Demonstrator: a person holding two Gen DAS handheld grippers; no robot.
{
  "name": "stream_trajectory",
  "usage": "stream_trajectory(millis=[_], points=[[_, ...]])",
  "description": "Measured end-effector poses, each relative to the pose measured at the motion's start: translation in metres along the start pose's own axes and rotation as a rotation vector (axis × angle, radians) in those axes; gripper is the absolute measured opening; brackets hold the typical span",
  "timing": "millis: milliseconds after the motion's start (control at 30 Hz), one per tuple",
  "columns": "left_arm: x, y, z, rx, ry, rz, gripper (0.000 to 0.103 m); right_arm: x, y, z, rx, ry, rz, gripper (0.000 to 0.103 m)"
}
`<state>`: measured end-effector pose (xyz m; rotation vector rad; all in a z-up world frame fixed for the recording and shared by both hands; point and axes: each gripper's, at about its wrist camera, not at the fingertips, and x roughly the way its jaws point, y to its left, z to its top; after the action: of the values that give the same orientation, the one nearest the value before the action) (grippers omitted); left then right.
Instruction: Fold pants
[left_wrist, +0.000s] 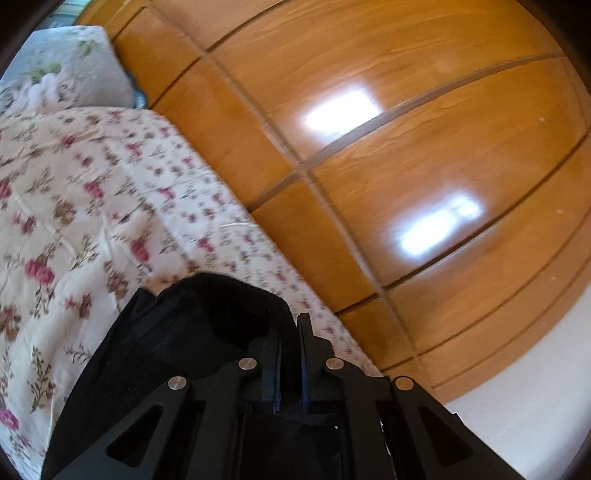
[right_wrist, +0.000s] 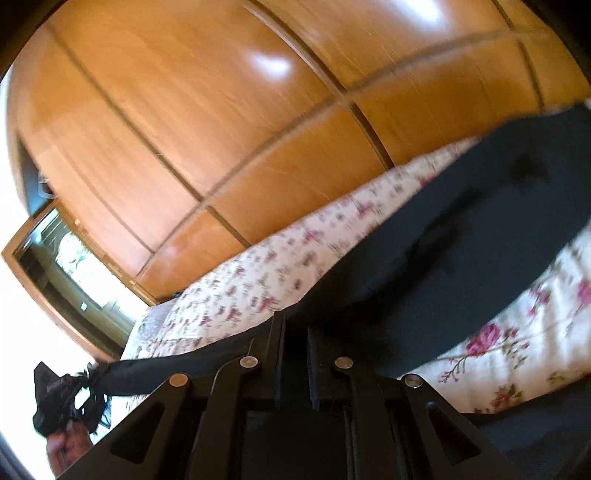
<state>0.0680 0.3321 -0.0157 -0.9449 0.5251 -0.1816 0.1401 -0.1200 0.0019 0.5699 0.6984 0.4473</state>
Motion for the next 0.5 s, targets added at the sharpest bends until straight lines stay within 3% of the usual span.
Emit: stream_trajectory(millis=[267,500], points=[[-0.030,0.007,0.001,-0.018,0.028,-0.059,0.006,-0.051,0.033,-0.017,-0.130,-0.029,0.028,0.011],[-0.051,0.026,-0.016,0.023,0.063,-0.004,0.006,-0.071,0.042,-0.046,-0.179,0.013,0.032,0.011]])
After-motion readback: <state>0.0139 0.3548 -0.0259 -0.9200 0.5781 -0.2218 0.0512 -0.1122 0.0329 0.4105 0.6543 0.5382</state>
